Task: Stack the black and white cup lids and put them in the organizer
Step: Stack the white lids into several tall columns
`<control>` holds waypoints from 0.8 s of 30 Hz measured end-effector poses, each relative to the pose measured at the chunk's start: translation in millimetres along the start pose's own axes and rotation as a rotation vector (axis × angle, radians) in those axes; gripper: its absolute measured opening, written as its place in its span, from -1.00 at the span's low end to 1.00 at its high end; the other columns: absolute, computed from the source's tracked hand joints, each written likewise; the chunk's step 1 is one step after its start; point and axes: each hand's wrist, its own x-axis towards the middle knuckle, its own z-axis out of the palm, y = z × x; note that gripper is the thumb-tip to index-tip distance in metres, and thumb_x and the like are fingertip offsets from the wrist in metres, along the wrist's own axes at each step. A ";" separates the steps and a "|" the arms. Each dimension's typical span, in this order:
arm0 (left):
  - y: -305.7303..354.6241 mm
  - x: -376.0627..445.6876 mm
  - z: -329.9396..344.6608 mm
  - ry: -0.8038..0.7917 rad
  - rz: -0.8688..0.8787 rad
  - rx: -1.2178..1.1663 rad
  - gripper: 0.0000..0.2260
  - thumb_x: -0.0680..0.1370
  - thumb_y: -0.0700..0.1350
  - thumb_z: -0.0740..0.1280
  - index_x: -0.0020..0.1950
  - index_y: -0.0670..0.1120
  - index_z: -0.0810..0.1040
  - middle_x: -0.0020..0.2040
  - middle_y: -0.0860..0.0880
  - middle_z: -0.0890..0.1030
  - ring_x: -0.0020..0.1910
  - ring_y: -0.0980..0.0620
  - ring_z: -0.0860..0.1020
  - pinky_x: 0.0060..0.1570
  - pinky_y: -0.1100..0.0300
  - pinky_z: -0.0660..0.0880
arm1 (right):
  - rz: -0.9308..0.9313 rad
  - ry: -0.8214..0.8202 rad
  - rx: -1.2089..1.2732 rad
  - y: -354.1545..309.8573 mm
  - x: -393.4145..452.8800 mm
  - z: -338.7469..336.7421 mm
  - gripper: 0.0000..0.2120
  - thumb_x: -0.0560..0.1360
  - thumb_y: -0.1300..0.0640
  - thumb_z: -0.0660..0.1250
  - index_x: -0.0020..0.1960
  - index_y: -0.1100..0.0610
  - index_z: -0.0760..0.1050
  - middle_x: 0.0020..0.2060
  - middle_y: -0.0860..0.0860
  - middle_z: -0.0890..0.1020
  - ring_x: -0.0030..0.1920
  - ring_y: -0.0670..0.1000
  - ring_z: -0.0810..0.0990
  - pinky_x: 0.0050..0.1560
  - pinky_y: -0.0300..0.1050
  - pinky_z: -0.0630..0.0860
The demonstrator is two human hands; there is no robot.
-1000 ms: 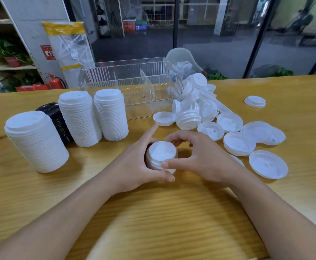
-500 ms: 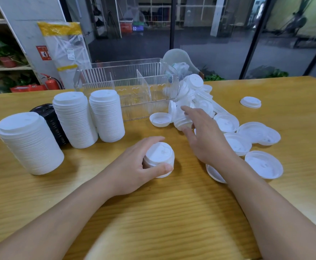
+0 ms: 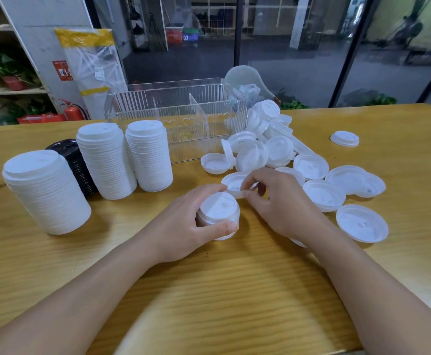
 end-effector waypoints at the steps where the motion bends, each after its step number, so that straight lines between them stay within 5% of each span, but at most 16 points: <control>1: -0.2 -0.1 -0.2 0.004 0.001 -0.002 -0.31 0.52 0.42 0.48 0.61 0.33 0.37 0.44 0.37 0.50 0.43 0.30 0.46 0.33 0.23 0.42 | 0.021 0.004 0.017 1.4 0.3 -0.9 -0.92 0.65 0.10 0.43 0.02 -0.08 0.63 -0.19 -0.10 0.63 -0.15 -0.12 0.57 -0.16 -0.27 0.51; 4: 0.4 -0.6 -0.8 0.017 -0.002 -0.020 -0.28 0.50 0.41 0.51 0.61 0.34 0.35 0.43 0.38 0.51 0.42 0.33 0.47 0.31 0.27 0.43 | 0.038 0.035 0.026 4.8 2.8 -5.1 -0.89 0.65 0.11 0.43 0.02 -0.11 0.59 -0.25 0.00 0.63 -0.25 -0.01 0.54 -0.19 -0.08 0.54; 10: 0.8 -1.0 -1.1 0.012 -0.001 -0.010 -0.26 0.48 0.46 0.48 0.62 0.36 0.34 0.45 0.37 0.50 0.44 0.32 0.45 0.36 0.22 0.43 | -0.020 0.042 0.023 6.4 3.6 -2.8 -0.74 0.67 0.17 0.39 0.28 -0.12 0.58 -0.02 -0.20 0.63 -0.12 -0.09 0.53 -0.06 -0.22 0.51; 15: -0.2 0.6 -1.4 0.011 0.008 -0.035 -0.28 0.48 0.42 0.53 0.59 0.35 0.38 0.39 0.37 0.55 0.38 0.30 0.52 0.29 0.21 0.46 | -0.064 0.026 -0.009 3.6 1.5 -2.7 -0.96 0.62 0.05 0.48 0.05 -0.07 0.66 -0.12 -0.16 0.62 -0.09 -0.07 0.57 -0.03 -0.12 0.52; 19: -0.9 0.9 -0.8 0.056 0.007 -0.129 -0.26 0.48 0.44 0.51 0.60 0.31 0.39 0.43 0.34 0.56 0.43 0.31 0.52 0.40 0.16 0.50 | -0.042 0.115 0.189 0.2 2.4 -7.9 -0.89 0.64 0.00 0.47 -0.07 -0.05 0.66 -0.21 -0.11 0.66 -0.20 -0.07 0.58 -0.13 -0.19 0.49; 22: 1.0 2.3 -4.9 0.151 0.035 -0.289 -0.36 0.61 0.33 0.42 0.66 0.23 0.39 0.53 0.26 0.55 0.53 0.25 0.49 0.57 0.00 0.42 | 0.006 0.100 0.547 -5.9 4.3 -15.7 -0.94 0.65 0.15 0.48 0.09 0.13 0.66 -0.16 0.03 0.74 -0.15 0.08 0.71 -0.05 0.01 0.59; 24: 4.4 2.2 -7.1 0.174 0.061 -0.367 -0.44 0.71 0.15 0.42 0.68 0.12 0.39 0.55 0.20 0.55 0.54 0.18 0.50 0.60 -0.06 0.40 | 0.022 0.026 0.729 -10.3 3.1 -16.9 -0.81 0.65 0.21 0.47 0.24 0.19 0.60 -0.12 0.16 0.76 -0.10 0.14 0.73 -0.01 0.09 0.57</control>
